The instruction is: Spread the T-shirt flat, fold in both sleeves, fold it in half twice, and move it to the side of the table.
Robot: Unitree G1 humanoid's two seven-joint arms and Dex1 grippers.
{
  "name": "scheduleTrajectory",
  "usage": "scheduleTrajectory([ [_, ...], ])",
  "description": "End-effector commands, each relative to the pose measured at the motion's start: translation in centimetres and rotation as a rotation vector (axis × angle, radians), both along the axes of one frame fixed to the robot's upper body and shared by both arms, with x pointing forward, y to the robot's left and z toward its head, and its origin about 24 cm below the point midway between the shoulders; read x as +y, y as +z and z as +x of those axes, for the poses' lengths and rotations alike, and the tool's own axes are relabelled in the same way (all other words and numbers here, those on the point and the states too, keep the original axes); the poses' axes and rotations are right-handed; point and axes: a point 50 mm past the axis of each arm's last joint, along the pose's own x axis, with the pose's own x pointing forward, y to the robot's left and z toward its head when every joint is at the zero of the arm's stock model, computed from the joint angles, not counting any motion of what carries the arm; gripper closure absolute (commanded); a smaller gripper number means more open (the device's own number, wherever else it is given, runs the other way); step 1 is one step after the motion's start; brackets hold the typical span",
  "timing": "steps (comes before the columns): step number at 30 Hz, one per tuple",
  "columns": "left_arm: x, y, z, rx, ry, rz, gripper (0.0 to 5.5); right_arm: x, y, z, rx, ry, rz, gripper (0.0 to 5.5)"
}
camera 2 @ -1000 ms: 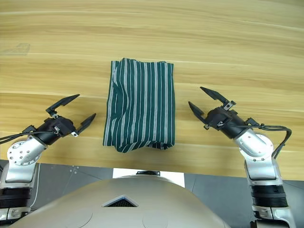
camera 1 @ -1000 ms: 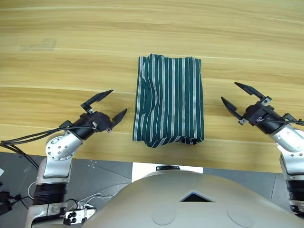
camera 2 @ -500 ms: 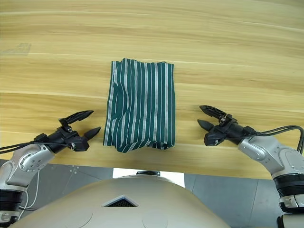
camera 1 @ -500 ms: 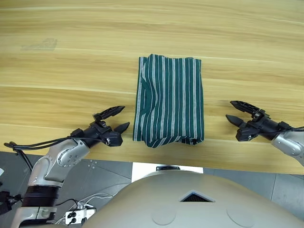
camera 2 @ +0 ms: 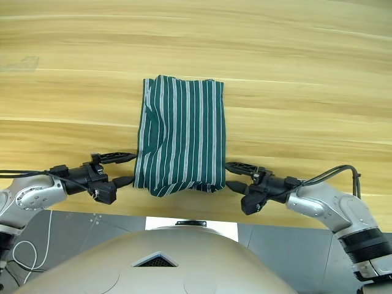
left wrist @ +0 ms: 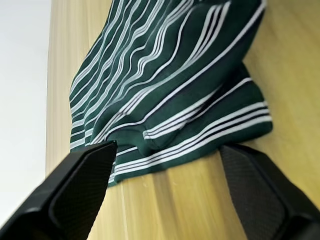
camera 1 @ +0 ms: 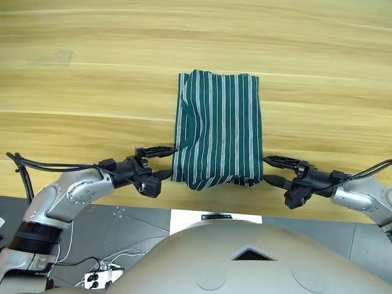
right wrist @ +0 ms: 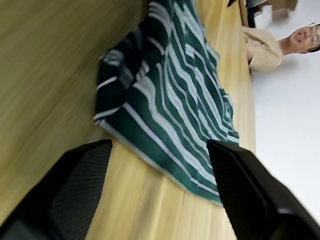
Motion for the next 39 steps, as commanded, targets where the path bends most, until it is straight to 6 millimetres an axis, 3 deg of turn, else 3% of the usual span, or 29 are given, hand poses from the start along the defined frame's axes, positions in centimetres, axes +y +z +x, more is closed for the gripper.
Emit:
scheduleTrajectory([
  [1, 0.3, -1.9, -0.9, 0.13, -0.059, 0.096, 1.66, -0.6, -2.2, -0.8, 0.087, 0.01, -0.127, 1.94],
  [7, -0.4, -2.9, -0.1, 0.156, -0.089, 0.087, 1.66, 0.0, -2.5, -0.7, 0.094, 0.028, -0.105, 1.94],
  [16, -0.9, -3.8, -0.5, 0.204, -0.158, 0.084, 1.66, 0.8, -2.9, -0.6, 0.109, 0.093, -0.11, 1.94],
  [17, -0.9, -3.9, -0.6, 0.212, -0.166, 0.084, 1.66, 0.9, -2.8, -0.7, 0.115, 0.108, -0.11, 2.16],
  [33, -1.1, -5.5, -1.0, 0.271, -0.197, 0.08, 4.58, 1.9, -3.5, 0.8, 0.099, 0.096, -0.084, 5.18],
  [36, -1.0, -5.7, -1.0, 0.273, -0.196, 0.077, 5.18, 1.8, -3.6, 0.9, 0.098, 0.089, -0.089, 5.23],
  [39, -1.0, -5.7, -0.8, 0.273, -0.194, 0.072, 5.4, 1.8, -3.5, 1.2, 0.09, 0.081, -0.086, 5.23],
])
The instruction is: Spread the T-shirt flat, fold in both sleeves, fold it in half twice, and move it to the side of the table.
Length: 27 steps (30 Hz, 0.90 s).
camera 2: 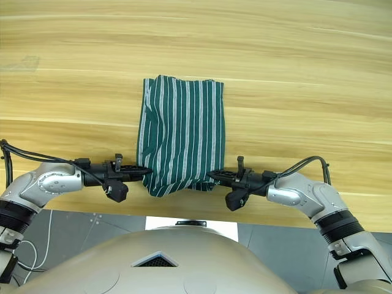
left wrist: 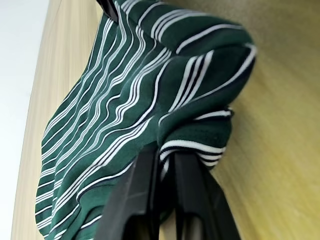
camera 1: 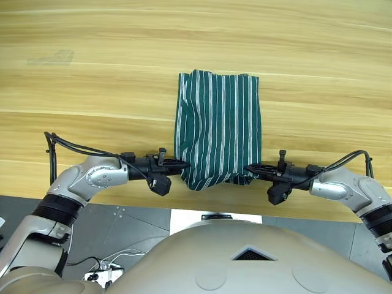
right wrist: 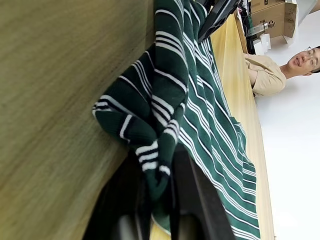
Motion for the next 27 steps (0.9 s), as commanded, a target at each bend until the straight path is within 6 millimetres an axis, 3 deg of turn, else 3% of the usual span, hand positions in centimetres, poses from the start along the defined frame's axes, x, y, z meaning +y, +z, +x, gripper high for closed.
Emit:
scheduleTrajectory([
  [1, 1.1, -3.3, -2.1, 0.147, -0.013, 0.164, 5.45, -0.8, -1.7, -0.3, 0.046, -0.019, -0.12, 5.23],
  [13, 0.8, -3.1, -0.2, 0.114, 0.087, 0.064, 5.47, -0.6, -0.8, 2.7, -0.05, -0.072, -0.055, 5.25],
  [18, -0.2, -2.1, -0.9, 0.116, 0.138, -0.051, 5.47, -0.9, -0.2, 1.5, -0.011, -0.067, -0.028, 5.25],
  [21, -0.7, -1.3, -2.4, 0.116, 0.157, -0.117, 5.47, -1.6, 0.4, -0.6, 0.077, -0.053, -0.025, 5.25],
  [24, -1.4, -0.1, -3.9, 0.138, 0.152, -0.175, 5.47, -1.6, 2.0, -2.1, 0.143, -0.052, 0.021, 5.25],
  [27, -1.6, 0.9, -4.8, 0.158, 0.16, -0.206, 5.47, -1.2, 3.9, -2.2, 0.159, -0.067, 0.087, 5.25],
])
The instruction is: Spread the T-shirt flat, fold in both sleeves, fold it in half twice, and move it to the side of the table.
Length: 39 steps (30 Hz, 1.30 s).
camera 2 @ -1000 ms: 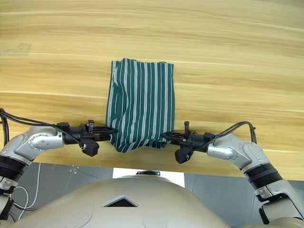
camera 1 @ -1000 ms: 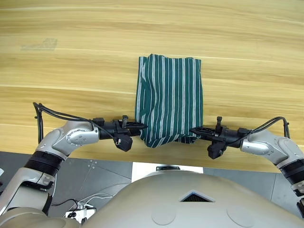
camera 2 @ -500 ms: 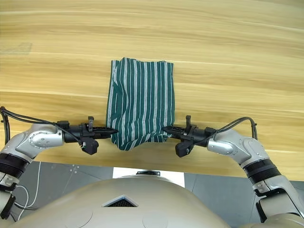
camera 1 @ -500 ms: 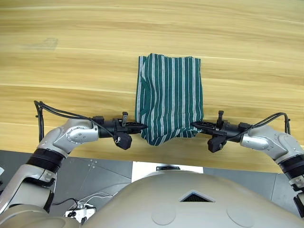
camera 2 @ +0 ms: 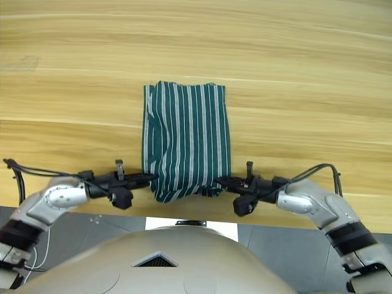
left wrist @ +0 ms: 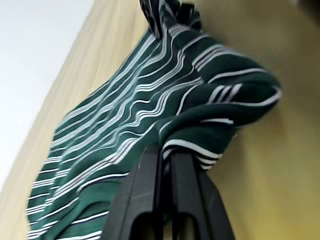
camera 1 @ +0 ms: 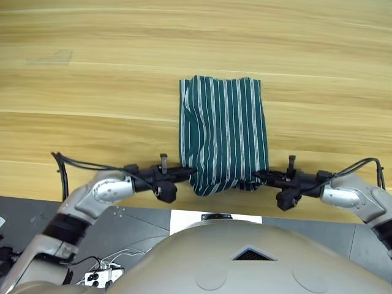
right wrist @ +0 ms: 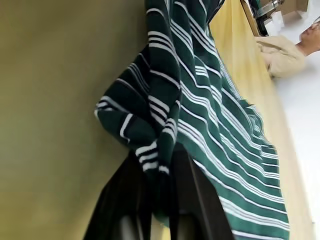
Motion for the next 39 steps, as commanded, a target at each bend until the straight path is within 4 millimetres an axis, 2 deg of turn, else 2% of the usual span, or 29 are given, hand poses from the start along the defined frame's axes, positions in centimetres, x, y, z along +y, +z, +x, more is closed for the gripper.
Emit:
scheduleTrajectory([
  [1, 0.3, 1.0, -0.9, 0.033, 0.009, 0.0, 5.47, 0.4, 2.5, 0.4, -0.004, -0.024, 0.068, 5.25],
  [5, 0.7, 1.9, -1.1, 0.05, 0.063, -0.037, 5.47, 1.1, 3.8, 0.1, 0.04, -0.028, 0.142, 5.25],
  [7, 0.8, 1.9, -0.9, 0.06, 0.08, -0.044, 5.47, 1.3, 4.0, 0.5, 0.054, -0.052, 0.17, 5.25],
  [9, 1.0, 1.6, 0.3, 0.054, 0.134, -0.062, 5.47, 1.4, 3.8, 1.6, 0.046, -0.097, 0.185, 5.25],
  [12, 0.7, 1.7, 3.6, 0.071, 0.304, -0.203, 5.47, 2.1, 3.2, 4.7, 0.023, -0.233, 0.24, 5.25],
  [14, 0.3, 1.3, 6.6, 0.139, 0.439, -0.314, 5.47, 2.6, 2.9, 7.9, 0.007, -0.375, 0.306, 5.25],
  [16, -0.1, 0.7, 8.6, 0.221, 0.539, -0.384, 5.47, 3.0, 2.4, 10.8, -0.006, -0.494, 0.345, 5.25],
  [18, -0.5, 0.0, 10.2, 0.304, 0.623, -0.44, 5.47, 3.4, 1.6, 12.7, 0.008, -0.581, 0.363, 5.25],
  [22, -1.3, -1.1, 12.1, 0.422, 0.733, -0.494, 5.47, 3.9, 0.2, 15.2, 0.023, -0.689, 0.366, 5.25],
  [26, -1.4, -1.9, 13.9, 0.474, 0.838, -0.507, 5.47, 4.0, -0.6, 16.5, 0.03, -0.739, 0.362, 5.25],
  [27, -1.2, -2.1, 14.4, 0.484, 0.874, -0.509, 5.14, 4.1, -0.5, 17.0, 0.026, -0.753, 0.361, 4.91],
  [39, -0.7, -2.3, 16.9, 0.532, 1.035, -0.647, 3.5, 5.8, -1.7, 20.0, 0.062, -0.905, 0.383, 3.07],
])
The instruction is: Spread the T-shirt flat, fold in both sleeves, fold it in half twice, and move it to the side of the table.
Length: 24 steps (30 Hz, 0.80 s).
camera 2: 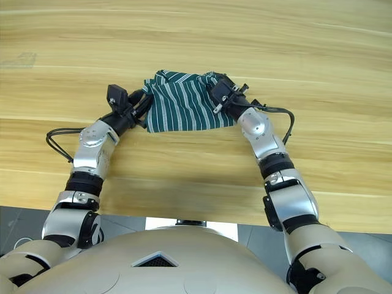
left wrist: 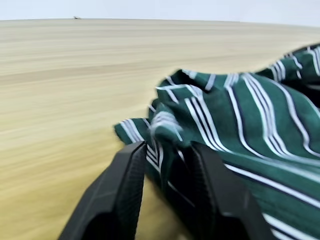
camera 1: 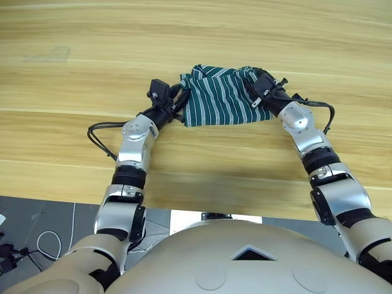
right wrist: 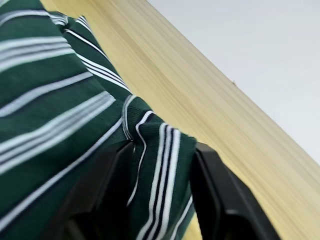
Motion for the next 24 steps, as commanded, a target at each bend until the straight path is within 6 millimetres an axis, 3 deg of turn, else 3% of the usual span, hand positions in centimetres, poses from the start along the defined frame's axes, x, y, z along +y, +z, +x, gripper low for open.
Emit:
scheduleTrajectory([
  [1, 0.3, 0.2, 0.9, 0.003, 0.046, -0.026, 3.37, 0.4, 0.0, 0.9, 0.005, -0.042, -0.004, 2.91],
  [4, 2.2, 0.4, 1.4, 0.004, 0.144, -0.043, 2.9, -0.5, -0.6, 1.2, 0.027, -0.131, -0.014, 2.4],
  [6, 4.8, 0.5, 1.4, 0.007, 0.261, -0.061, 2.58, -2.1, -0.9, 1.4, 0.044, -0.253, 0.011, 2.04],
  [8, 8.2, 0.4, 0.5, 0.0, 0.427, -0.115, 2.21, -4.2, -1.3, 1.4, 0.066, -0.398, 0.055, 1.76],
  [10, 9.9, 0.5, -0.9, -0.038, 0.521, -0.188, 1.89, -5.1, -1.0, 1.3, 0.044, -0.449, 0.117, 1.76],
  [13, 9.5, 2.2, -3.7, -0.202, 0.52, -0.326, 1.49, -3.9, 1.2, 0.6, -0.087, -0.363, 0.248, 1.76],
  [17, 6.5, 2.3, -5.9, -0.238, 0.437, -0.368, 0.97, -0.8, 4.3, -1.6, -0.17, -0.195, 0.357, 1.76],
  [19, 5.5, 1.9, -6.4, -0.221, 0.433, -0.38, 0.68, -1.1, 4.7, -1.6, -0.1, -0.282, 0.439, 1.76],
  [22, 4.6, 1.3, -6.8, -0.188, 0.448, -0.387, 0.11, -3.3, 4.2, -1.5, -0.024, -0.525, 0.503, 1.76],
  [24, 4.2, 0.8, -7.0, -0.168, 0.463, -0.394, 0.11, -2.6, 4.3, -2.1, -0.007, -0.474, 0.482, 1.76],
])
